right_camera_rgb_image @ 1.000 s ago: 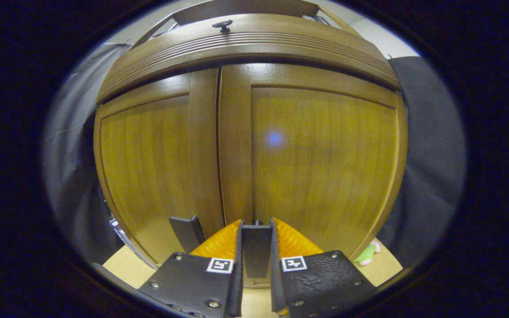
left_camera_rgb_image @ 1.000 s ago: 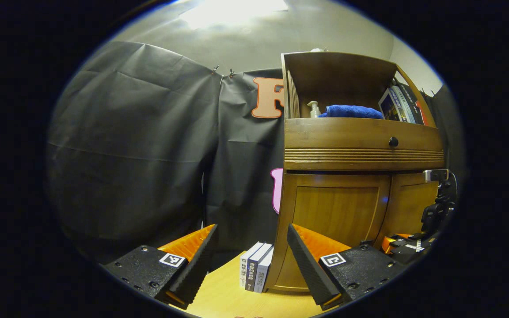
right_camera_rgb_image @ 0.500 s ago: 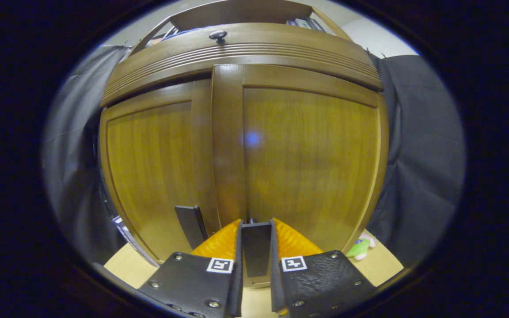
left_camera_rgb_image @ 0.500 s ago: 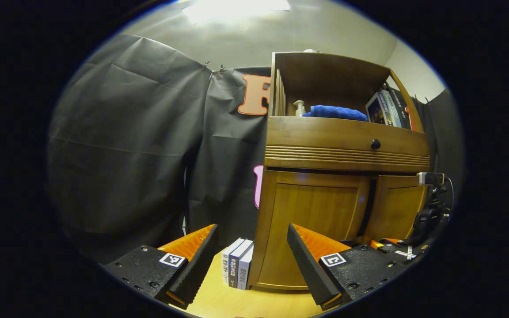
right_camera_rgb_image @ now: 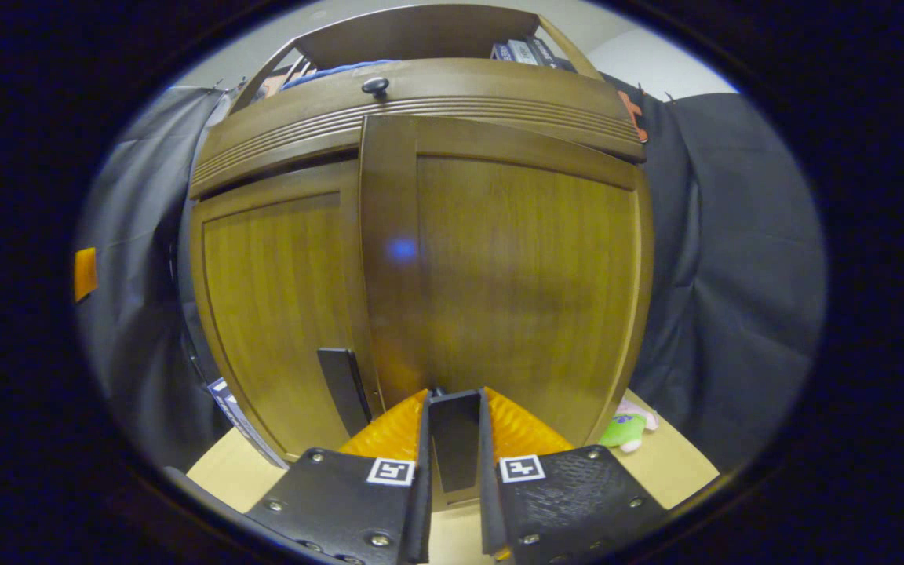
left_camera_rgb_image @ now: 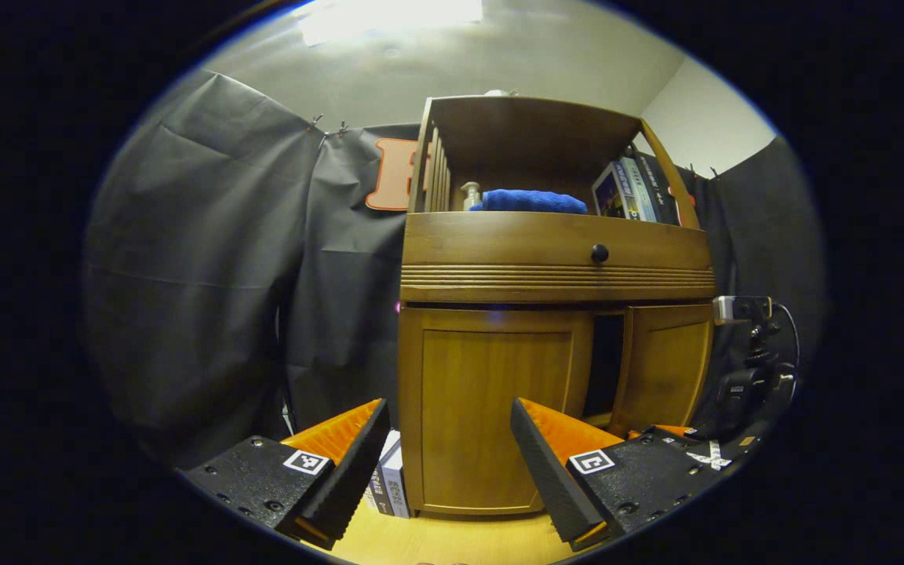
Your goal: Open the right door of the double-door shoe cabinet with the right hand, and open the left door with the left hand.
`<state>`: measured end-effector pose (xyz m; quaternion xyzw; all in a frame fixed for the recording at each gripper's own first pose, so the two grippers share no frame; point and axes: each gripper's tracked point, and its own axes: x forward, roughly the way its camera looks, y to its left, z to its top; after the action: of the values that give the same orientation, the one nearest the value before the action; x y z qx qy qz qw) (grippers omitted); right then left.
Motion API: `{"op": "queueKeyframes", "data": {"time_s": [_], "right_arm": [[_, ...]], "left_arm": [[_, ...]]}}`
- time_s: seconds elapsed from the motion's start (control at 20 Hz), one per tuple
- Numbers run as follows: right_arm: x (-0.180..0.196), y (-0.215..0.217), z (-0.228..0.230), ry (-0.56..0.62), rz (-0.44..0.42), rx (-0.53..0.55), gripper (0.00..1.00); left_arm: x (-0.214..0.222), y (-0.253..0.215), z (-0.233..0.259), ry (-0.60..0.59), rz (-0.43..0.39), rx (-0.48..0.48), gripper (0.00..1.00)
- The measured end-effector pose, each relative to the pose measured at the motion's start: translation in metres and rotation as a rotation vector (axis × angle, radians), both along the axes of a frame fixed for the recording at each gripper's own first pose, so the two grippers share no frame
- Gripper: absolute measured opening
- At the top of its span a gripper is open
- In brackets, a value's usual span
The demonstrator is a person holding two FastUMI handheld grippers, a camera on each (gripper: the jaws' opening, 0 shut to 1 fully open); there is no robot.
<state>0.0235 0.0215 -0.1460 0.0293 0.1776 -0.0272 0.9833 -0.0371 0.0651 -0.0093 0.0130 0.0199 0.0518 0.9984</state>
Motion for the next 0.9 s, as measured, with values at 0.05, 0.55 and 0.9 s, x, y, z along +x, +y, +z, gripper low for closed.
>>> {"op": "queueKeyframes", "data": {"time_s": [0.05, 0.55, 0.9], "right_arm": [[-0.004, -0.002, 0.001, -0.002, -0.002, 0.003, 0.25], [-0.04, -0.024, 0.008, 0.002, -0.024, 0.012, 0.25], [-0.06, -0.042, 0.013, 0.012, -0.053, 0.024, 0.25]], "left_arm": [[0.001, -0.006, -0.002, 0.007, -0.02, 0.0, 0.92], [0.012, -0.058, -0.021, 0.048, -0.164, -0.024, 0.95], [0.011, -0.091, -0.033, 0.072, -0.25, -0.043, 0.92]]}}
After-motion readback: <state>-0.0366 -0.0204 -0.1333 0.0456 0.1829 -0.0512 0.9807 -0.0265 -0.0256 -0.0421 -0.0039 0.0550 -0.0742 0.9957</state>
